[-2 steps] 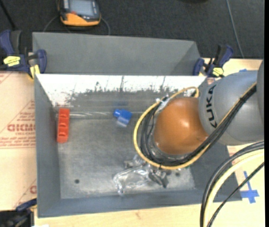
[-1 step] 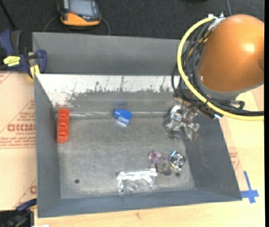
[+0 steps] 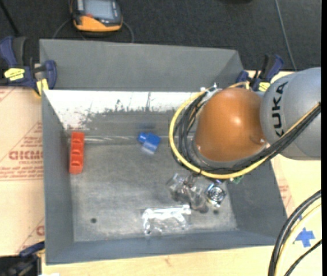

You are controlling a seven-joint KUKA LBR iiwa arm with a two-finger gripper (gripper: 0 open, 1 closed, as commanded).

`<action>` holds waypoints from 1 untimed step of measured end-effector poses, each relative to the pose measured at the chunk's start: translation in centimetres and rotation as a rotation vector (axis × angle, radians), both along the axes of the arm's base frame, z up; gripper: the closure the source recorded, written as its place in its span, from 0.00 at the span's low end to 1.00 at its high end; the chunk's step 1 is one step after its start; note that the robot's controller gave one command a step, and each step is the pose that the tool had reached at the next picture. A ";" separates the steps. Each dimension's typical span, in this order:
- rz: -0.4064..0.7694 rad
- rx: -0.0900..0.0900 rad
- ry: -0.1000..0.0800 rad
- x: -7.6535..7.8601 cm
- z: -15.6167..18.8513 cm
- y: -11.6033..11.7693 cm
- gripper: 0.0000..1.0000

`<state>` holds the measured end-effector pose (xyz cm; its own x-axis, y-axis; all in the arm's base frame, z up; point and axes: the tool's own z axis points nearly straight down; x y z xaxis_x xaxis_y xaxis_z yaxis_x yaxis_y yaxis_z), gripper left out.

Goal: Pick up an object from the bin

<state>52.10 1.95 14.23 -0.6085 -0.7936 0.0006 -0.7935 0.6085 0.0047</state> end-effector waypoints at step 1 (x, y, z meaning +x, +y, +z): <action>-0.003 0.000 -0.007 0.1 0.4 0.0 0.00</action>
Offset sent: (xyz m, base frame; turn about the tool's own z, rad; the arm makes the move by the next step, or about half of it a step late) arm 0.0000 0.0000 0.0000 0.0000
